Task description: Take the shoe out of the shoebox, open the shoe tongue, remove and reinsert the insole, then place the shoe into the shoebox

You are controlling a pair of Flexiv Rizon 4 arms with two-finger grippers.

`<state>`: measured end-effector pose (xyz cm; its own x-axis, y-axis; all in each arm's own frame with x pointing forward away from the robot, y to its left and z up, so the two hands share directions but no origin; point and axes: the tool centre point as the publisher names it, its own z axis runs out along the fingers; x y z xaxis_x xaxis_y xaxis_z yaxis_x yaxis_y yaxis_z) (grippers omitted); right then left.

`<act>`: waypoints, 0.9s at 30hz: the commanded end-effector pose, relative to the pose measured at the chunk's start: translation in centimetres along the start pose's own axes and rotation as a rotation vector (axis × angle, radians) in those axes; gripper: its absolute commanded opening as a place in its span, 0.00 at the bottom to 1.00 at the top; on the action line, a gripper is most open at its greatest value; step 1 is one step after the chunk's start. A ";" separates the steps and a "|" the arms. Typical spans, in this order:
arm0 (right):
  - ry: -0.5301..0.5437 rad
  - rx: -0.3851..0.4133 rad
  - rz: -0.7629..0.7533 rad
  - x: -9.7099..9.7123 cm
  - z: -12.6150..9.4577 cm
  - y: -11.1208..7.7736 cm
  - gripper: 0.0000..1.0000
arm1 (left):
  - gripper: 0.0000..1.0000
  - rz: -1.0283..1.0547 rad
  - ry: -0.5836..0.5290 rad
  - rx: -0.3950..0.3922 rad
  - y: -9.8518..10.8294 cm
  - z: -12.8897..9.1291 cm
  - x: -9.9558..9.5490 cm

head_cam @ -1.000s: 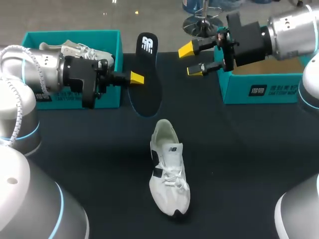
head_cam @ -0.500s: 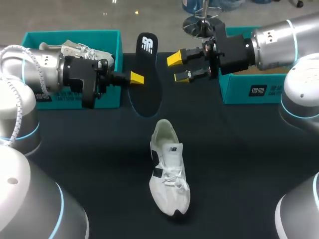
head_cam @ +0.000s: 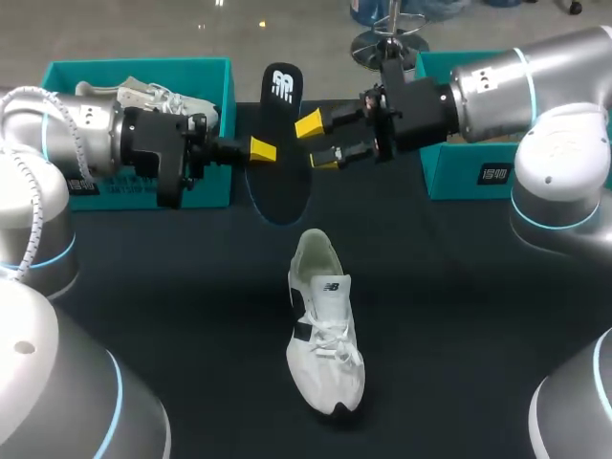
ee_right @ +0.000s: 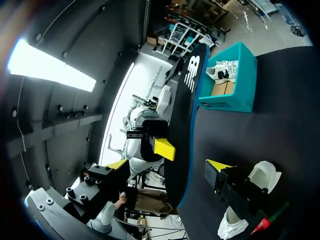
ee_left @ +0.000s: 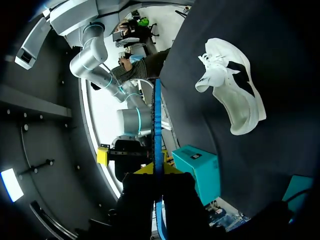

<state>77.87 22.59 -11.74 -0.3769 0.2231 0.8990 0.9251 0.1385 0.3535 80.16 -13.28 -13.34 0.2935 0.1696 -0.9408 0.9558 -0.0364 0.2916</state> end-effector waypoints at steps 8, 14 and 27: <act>0.014 0.027 0.002 -0.1 2.2 1.2 0.80 | 0.00 0.002 -0.002 -0.001 0.0 0.1 0.1; 0.021 0.031 0.007 -0.2 2.6 1.1 0.51 | 0.00 0.002 -0.002 -0.001 0.0 0.1 0.1; 0.028 0.040 0.014 -0.5 2.9 1.4 0.00 | 0.00 0.002 -0.002 -0.001 0.0 0.1 0.1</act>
<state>79.01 25.02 -12.37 -0.3621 0.1981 0.9109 0.9277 0.1716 0.3314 80.18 -13.25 -13.31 0.2934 0.1688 -0.9410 0.9558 -0.0357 0.2917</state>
